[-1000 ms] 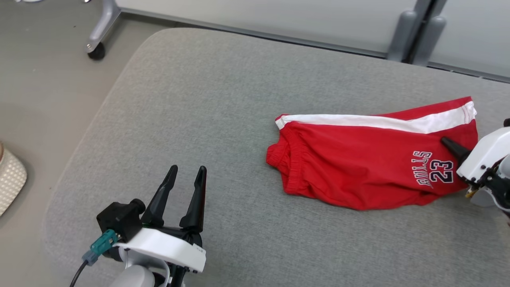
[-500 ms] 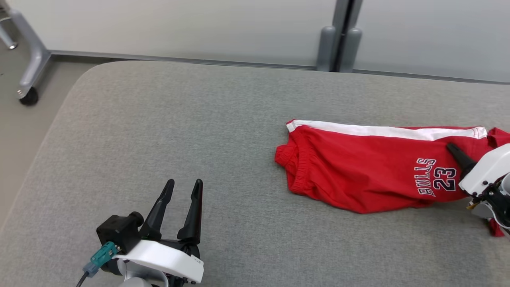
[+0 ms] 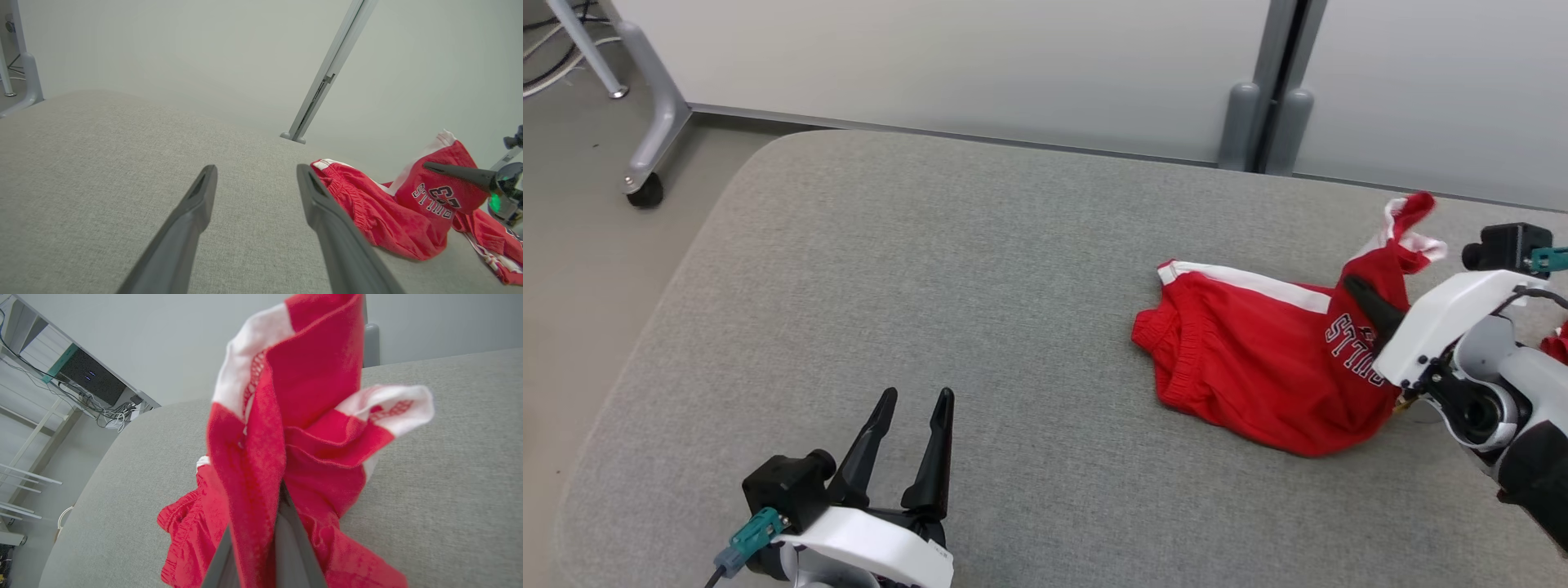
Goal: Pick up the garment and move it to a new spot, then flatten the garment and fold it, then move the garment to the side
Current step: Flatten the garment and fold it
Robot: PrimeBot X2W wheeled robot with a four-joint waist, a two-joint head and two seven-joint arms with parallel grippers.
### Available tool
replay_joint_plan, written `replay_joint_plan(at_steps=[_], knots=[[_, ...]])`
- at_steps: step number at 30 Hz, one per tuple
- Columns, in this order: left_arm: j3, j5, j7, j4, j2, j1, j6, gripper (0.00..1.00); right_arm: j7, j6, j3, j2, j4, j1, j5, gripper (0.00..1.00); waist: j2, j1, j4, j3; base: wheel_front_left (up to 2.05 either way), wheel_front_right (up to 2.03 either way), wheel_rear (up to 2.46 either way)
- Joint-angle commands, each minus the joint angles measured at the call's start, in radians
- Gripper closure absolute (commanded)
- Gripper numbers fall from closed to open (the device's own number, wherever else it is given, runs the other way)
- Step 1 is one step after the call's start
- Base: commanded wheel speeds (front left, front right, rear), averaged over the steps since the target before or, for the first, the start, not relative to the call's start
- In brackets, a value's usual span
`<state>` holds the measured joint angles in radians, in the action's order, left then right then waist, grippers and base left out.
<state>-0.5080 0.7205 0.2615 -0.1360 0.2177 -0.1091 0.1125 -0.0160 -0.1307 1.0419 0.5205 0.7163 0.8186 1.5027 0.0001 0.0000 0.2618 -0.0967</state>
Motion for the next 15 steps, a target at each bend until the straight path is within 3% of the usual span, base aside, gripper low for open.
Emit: replay_joint_plan(at_steps=[1,8,13,15], knots=[[0.0,0.0,0.002,-0.003,0.004,0.006,-0.002,0.0,0.007,-0.001,0.002,-0.009,0.007,0.013,-0.004,1.0,-0.0001,0.0,0.026,0.005,0.0,0.0,0.0],[-0.012,-0.003,-0.006,-0.013,0.003,0.011,-0.002,0.0,0.061,-0.001,0.043,-0.102,0.11,0.047,-0.016,1.0,-0.0001,0.0,0.112,0.007,0.0,0.0,0.0],[-0.017,-0.004,-0.007,-0.016,0.002,0.016,0.0,0.0,0.075,-0.001,0.07,-0.159,0.165,0.049,-0.028,1.0,-0.0001,0.0,0.13,0.01,0.0,0.0,0.0],[-0.019,-0.003,-0.009,-0.018,0.001,0.016,0.001,0.0,0.076,-0.001,0.078,-0.185,0.183,0.051,-0.029,0.65,-0.0001,0.0,0.13,0.011,0.0,0.0,0.0]])
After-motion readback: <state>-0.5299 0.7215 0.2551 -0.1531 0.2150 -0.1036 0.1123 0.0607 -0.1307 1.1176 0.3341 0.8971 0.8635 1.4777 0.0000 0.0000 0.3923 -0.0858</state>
